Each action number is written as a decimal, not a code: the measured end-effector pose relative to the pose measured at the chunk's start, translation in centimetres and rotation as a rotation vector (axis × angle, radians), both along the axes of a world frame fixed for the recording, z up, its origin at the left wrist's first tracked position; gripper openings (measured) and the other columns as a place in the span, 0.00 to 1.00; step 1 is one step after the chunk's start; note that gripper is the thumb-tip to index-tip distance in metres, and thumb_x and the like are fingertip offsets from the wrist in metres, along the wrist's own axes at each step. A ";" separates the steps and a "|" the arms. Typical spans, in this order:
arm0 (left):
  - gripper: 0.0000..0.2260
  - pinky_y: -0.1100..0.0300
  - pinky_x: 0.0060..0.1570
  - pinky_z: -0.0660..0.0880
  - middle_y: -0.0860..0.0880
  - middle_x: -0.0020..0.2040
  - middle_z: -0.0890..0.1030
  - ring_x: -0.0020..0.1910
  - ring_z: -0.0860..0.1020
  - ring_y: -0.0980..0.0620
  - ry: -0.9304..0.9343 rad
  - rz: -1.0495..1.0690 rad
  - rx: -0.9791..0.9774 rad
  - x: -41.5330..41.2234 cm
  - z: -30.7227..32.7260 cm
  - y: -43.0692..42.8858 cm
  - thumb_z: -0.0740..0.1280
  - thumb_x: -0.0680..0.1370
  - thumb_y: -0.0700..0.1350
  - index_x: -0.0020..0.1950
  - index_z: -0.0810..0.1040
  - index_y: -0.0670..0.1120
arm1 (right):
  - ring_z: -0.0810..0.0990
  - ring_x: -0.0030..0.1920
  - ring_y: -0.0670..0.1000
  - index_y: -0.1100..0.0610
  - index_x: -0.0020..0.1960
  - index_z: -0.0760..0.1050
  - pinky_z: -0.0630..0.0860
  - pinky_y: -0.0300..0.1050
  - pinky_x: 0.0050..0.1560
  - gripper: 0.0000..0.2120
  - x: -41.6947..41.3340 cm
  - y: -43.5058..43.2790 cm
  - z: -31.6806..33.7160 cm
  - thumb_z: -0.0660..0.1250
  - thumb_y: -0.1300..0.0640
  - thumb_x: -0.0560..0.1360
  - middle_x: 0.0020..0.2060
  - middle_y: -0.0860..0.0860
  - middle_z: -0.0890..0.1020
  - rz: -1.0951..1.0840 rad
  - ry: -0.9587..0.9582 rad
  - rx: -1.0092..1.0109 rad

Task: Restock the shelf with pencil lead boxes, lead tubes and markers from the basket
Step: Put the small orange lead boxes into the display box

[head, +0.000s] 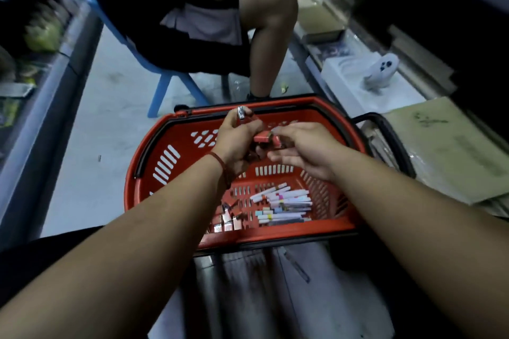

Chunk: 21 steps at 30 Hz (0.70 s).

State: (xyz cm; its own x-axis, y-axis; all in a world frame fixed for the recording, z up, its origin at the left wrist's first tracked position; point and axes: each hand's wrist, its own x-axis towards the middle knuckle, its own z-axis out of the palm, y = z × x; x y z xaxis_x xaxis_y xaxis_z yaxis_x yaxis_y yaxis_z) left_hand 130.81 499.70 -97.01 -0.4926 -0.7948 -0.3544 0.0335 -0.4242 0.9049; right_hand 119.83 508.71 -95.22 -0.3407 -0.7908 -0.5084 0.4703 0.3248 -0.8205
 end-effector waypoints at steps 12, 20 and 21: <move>0.12 0.59 0.31 0.69 0.44 0.38 0.78 0.30 0.76 0.50 0.235 0.153 -0.025 1.0 7.5 4.6 0.65 0.79 0.33 0.49 0.71 0.51 | 0.83 0.34 0.54 0.68 0.53 0.76 0.83 0.45 0.41 0.05 2.3 4.2 6.9 0.65 0.71 0.78 0.38 0.61 0.82 -0.298 0.066 -0.165; 0.11 0.59 0.30 0.70 0.42 0.46 0.77 0.35 0.77 0.49 0.299 0.068 0.020 2.8 9.0 6.0 0.65 0.80 0.36 0.54 0.71 0.52 | 0.83 0.38 0.53 0.67 0.60 0.75 0.84 0.46 0.48 0.12 1.0 6.2 8.5 0.66 0.73 0.77 0.40 0.60 0.81 -0.339 0.114 -0.254; 0.11 0.58 0.32 0.70 0.41 0.47 0.77 0.36 0.77 0.49 0.310 0.050 0.019 2.8 9.4 6.4 0.65 0.80 0.36 0.54 0.71 0.52 | 0.84 0.38 0.53 0.67 0.60 0.75 0.84 0.46 0.49 0.12 0.9 6.7 8.9 0.65 0.73 0.78 0.40 0.59 0.81 -0.332 0.119 -0.266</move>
State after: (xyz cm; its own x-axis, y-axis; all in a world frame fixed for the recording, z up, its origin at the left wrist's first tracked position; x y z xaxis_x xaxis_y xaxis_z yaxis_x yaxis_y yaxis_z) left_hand 133.65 506.12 -87.63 -0.5396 -0.8156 -0.2087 0.3277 -0.4318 0.8403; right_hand 120.74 515.37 -86.31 -0.6426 -0.7265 -0.2434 0.4105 -0.0582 -0.9100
